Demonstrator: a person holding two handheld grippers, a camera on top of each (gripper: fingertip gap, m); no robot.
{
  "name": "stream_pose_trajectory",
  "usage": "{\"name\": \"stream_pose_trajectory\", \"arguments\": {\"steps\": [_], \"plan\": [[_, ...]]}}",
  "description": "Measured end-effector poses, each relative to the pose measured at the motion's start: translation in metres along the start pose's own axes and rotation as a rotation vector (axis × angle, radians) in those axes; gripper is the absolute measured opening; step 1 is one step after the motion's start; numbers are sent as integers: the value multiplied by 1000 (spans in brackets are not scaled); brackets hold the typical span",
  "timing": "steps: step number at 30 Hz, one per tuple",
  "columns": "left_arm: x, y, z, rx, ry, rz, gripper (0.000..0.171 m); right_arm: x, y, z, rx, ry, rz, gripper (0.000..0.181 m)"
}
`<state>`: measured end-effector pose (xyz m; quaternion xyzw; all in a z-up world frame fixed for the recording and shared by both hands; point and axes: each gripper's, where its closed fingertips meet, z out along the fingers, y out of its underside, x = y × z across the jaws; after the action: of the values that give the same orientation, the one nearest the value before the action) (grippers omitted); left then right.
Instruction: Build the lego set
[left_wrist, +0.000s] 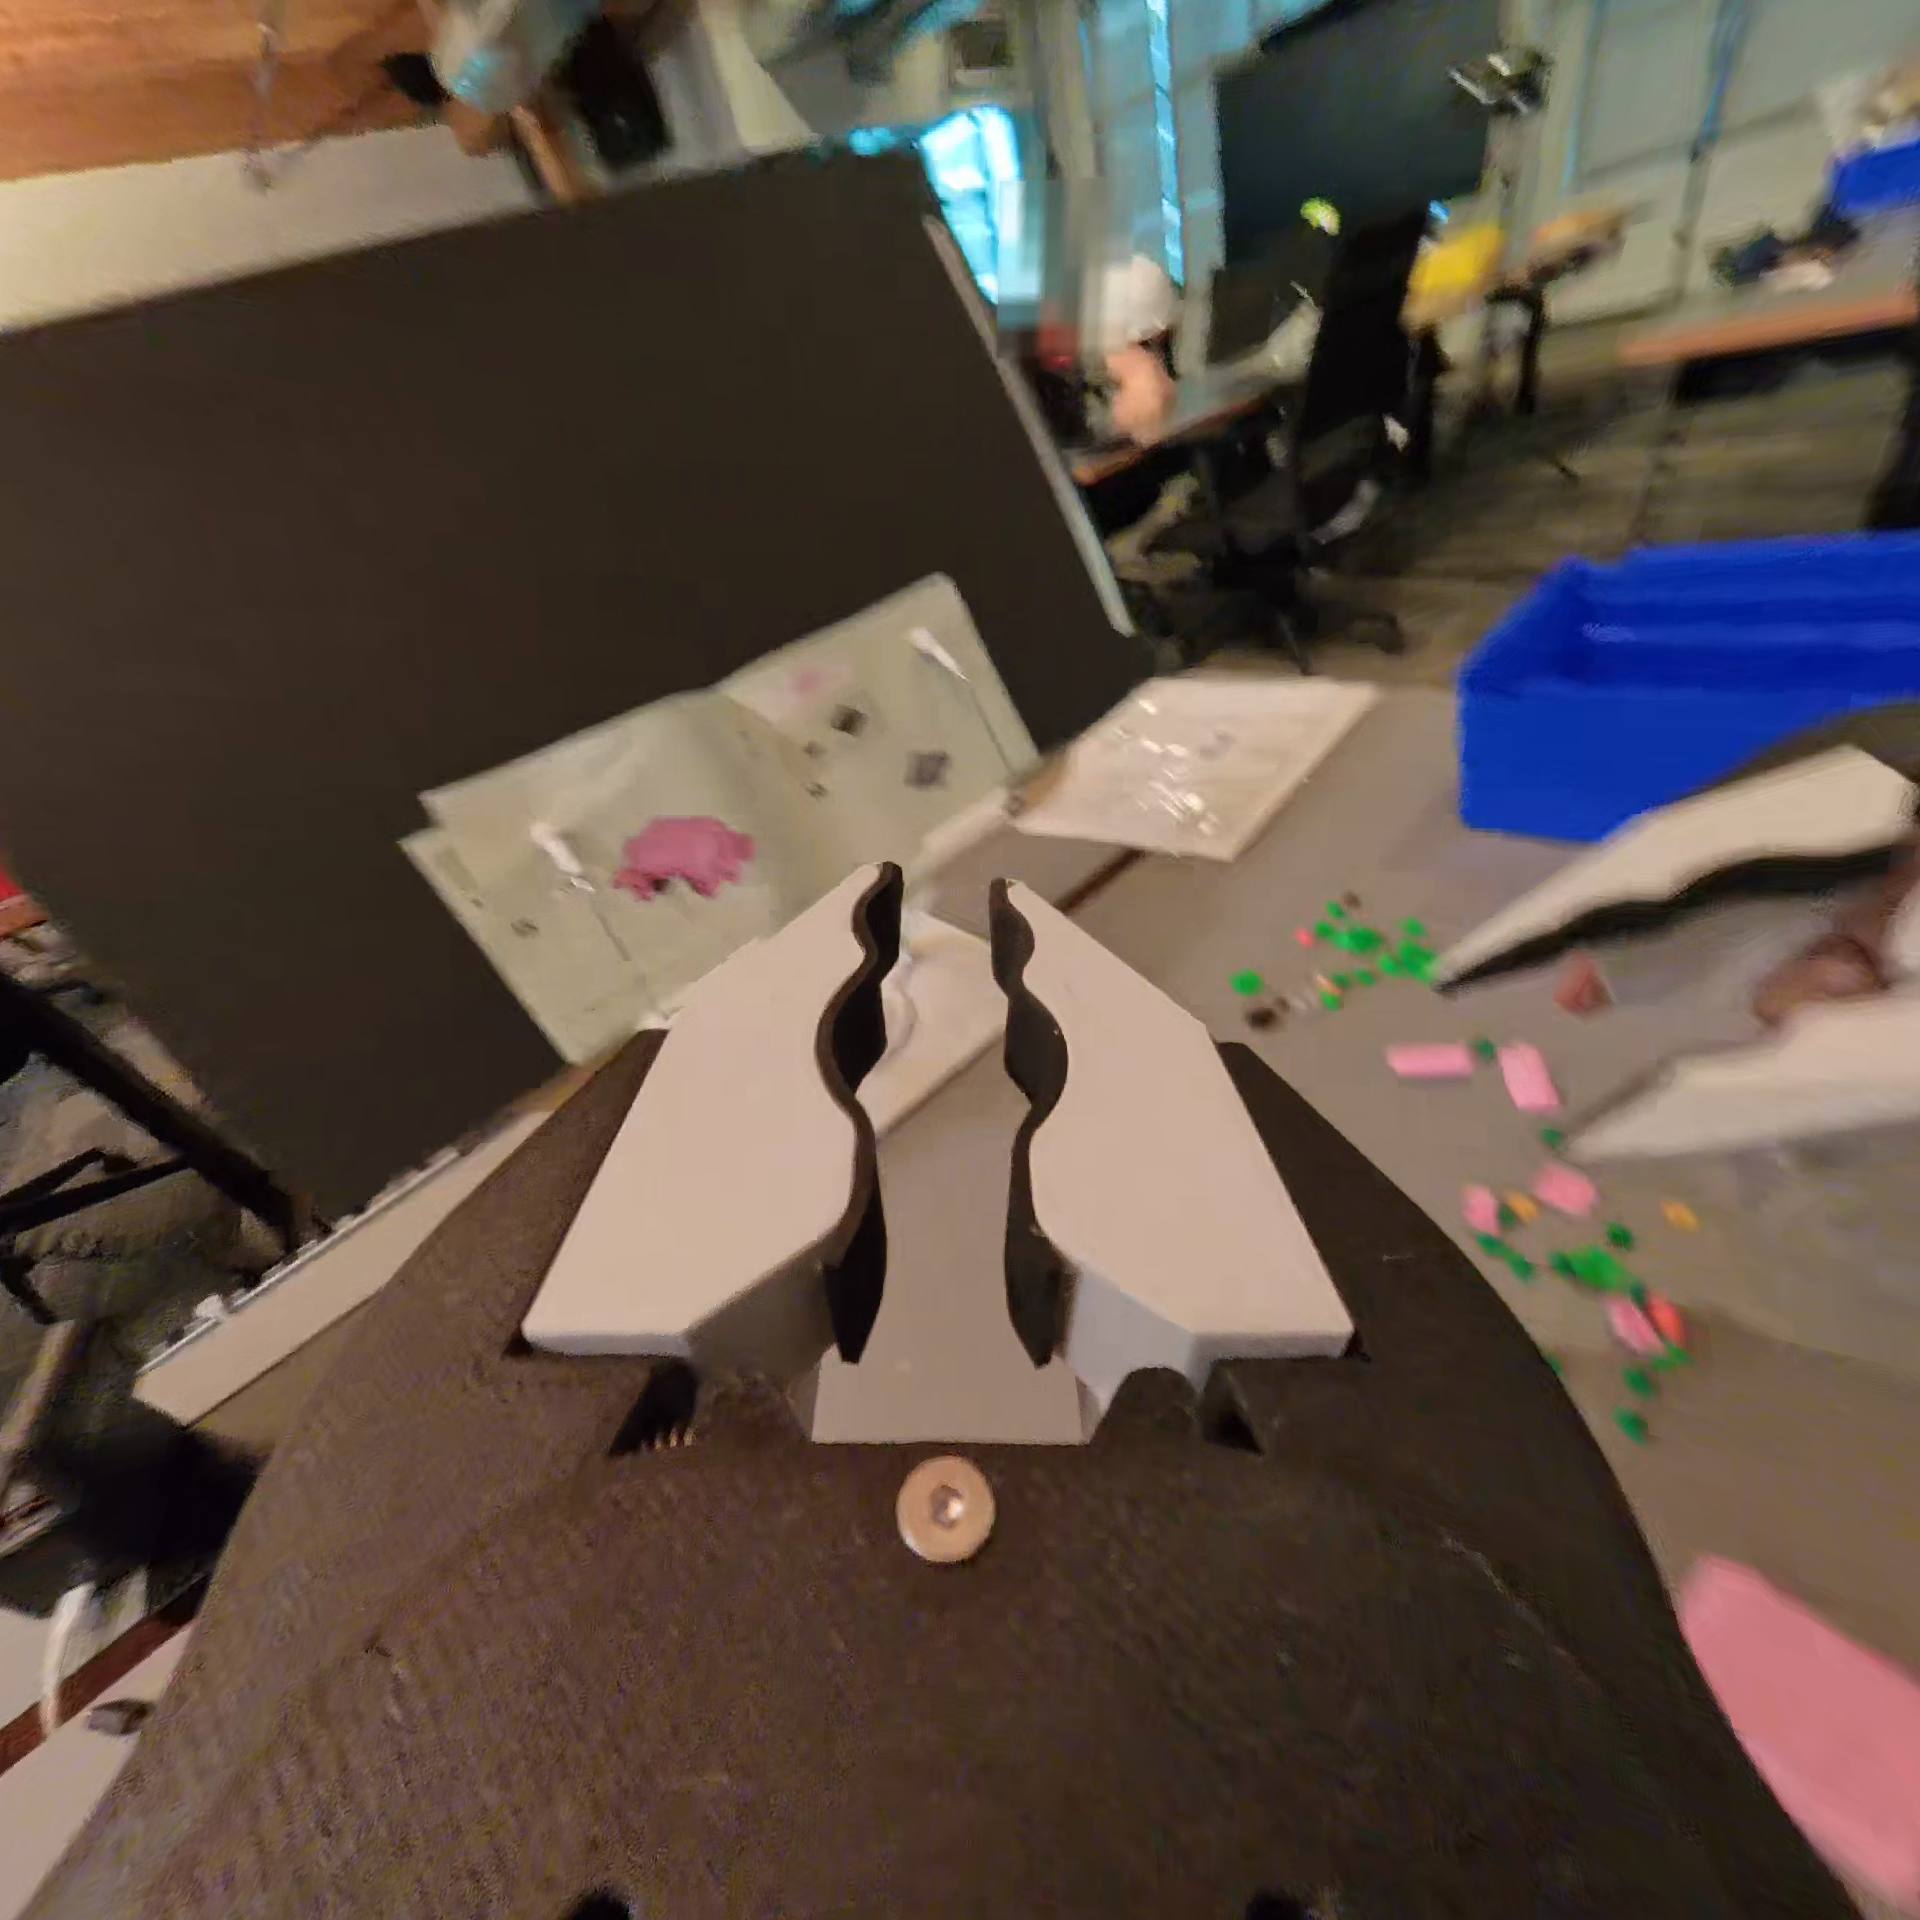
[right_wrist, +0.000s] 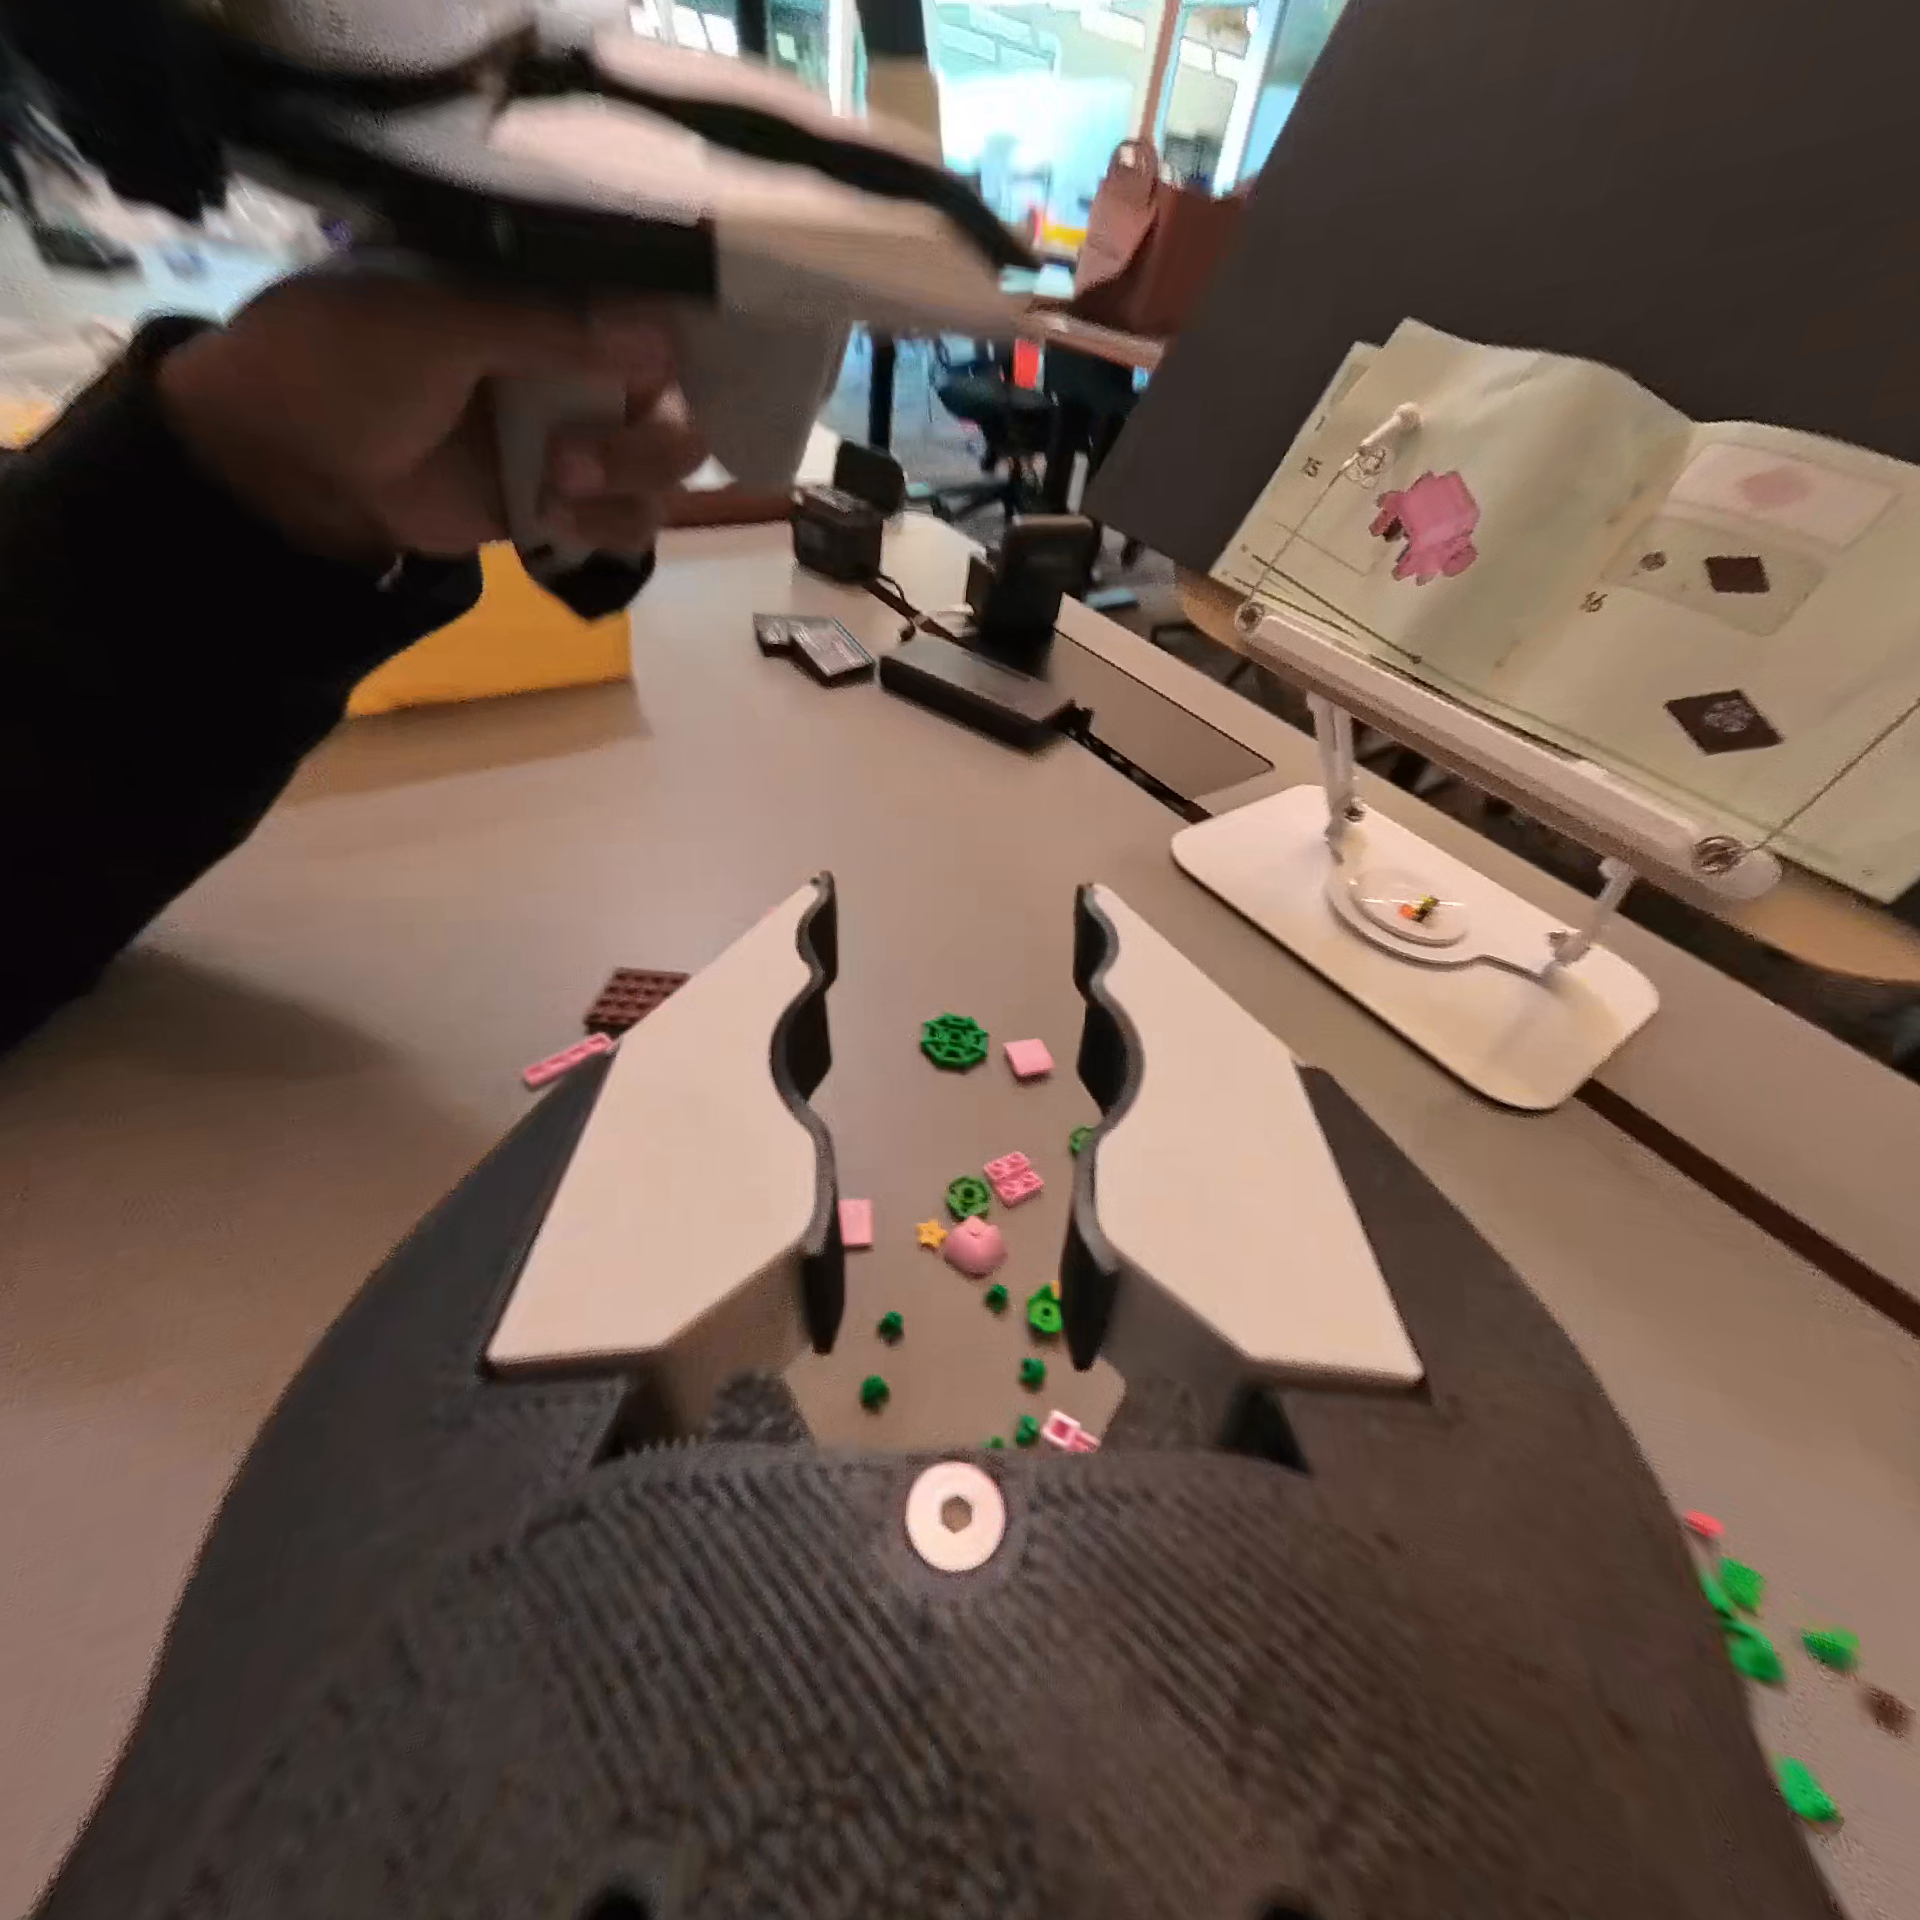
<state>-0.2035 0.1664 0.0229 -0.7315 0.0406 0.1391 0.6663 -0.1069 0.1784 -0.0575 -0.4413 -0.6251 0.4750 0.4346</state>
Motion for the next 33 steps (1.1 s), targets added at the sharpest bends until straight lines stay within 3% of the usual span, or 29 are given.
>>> {"name": "stream_pose_trajectory", "arguments": {"steps": [3, 5, 9, 11, 20, 27, 33], "plan": [[81, 40, -22, -60, 340, 31, 17, -15, 12, -10, 106, -49, 69, 37], [129, 75, -45, -99, 540, 19, 32, -24, 26, -15, 152, -81, 106, 32], [162, 136, -62, -165, 606, -28, 33, -31, 35, -21, 130, -95, 67, 33], [177, 154, -69, -255, 683, -22, 44, -24, 34, -23, 143, -67, 94, 31], [184, 170, -69, -314, 696, 13, 51, -31, 37, -16, 174, -94, 205, 29], [201, 191, -71, -424, 700, 160, 63, -96, 44, -1, 151, -206, 32, 31], [203, 202, -70, -487, 683, 219, 63, -135, 21, -12, 278, -181, -200, 34]]}}
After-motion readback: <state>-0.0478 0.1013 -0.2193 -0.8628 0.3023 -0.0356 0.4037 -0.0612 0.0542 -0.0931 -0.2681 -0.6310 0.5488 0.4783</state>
